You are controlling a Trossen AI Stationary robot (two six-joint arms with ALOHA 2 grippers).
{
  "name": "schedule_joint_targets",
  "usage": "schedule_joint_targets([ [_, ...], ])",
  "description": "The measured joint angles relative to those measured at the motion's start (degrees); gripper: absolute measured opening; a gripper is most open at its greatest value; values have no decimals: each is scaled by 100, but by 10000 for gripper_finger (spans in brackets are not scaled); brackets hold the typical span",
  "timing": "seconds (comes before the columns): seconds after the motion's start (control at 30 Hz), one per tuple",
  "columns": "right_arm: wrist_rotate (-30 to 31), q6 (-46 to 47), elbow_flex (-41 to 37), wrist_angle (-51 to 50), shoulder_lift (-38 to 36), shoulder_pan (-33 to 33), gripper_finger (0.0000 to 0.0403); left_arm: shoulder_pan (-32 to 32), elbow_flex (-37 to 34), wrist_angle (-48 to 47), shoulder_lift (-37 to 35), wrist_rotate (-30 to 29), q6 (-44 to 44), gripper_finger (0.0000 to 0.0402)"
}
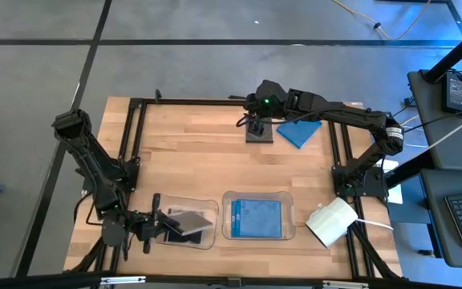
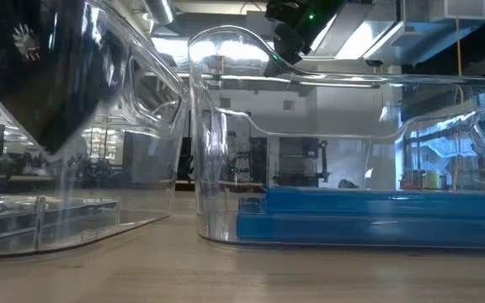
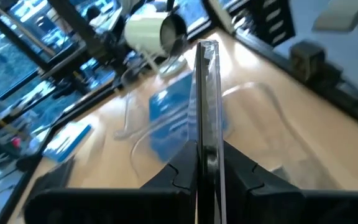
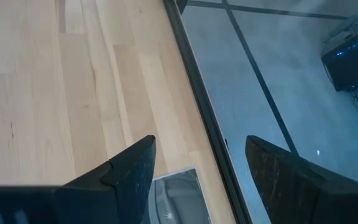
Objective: Pick & place jewel cases by type
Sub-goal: Put the bottom black CD case into the left transparent bin
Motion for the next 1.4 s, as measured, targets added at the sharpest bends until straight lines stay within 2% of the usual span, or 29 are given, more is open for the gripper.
schedule_joint_targets([
  [0.17, 0, 2, 0, -2, 0, 0, 251, 32, 0, 207, 0, 125, 18, 36],
  [0.33, 0, 2, 0, -4, 0, 0, 251, 324, 0, 234, 2, 296, -85, 36],
  [0.53, 0, 24, 0, -7, -2, 0, 251, 608, 0, 234, 11, 1402, 277, 31],
  [0.7, 0, 24, 0, -8, -2, 0, 251, 630, 7, 230, 7, 2051, 1964, 45],
  [0.8, 0, 24, 0, -9, -4, 0, 251, 711, 102, 240, -62, 2309, 2425, 41],
  [0.97, -1, 24, 0, 26, -4, 0, 251, 888, 127, 195, -114, 3279, 3498, 31],
  [1.1, -2, 24, 0, 63, -4, 1, 251, 1063, 127, 40, -114, 3534, 3608, 43],
  [1.2, -2, 24, 0, 66, -4, 0, 251, 1222, 125, -105, -118, 3978, 3609, 52],
  [1.4, -2, 24, 0, 72, -4, 0, 251, 1644, 116, -118, -118, 4712, 3607, 43],
])
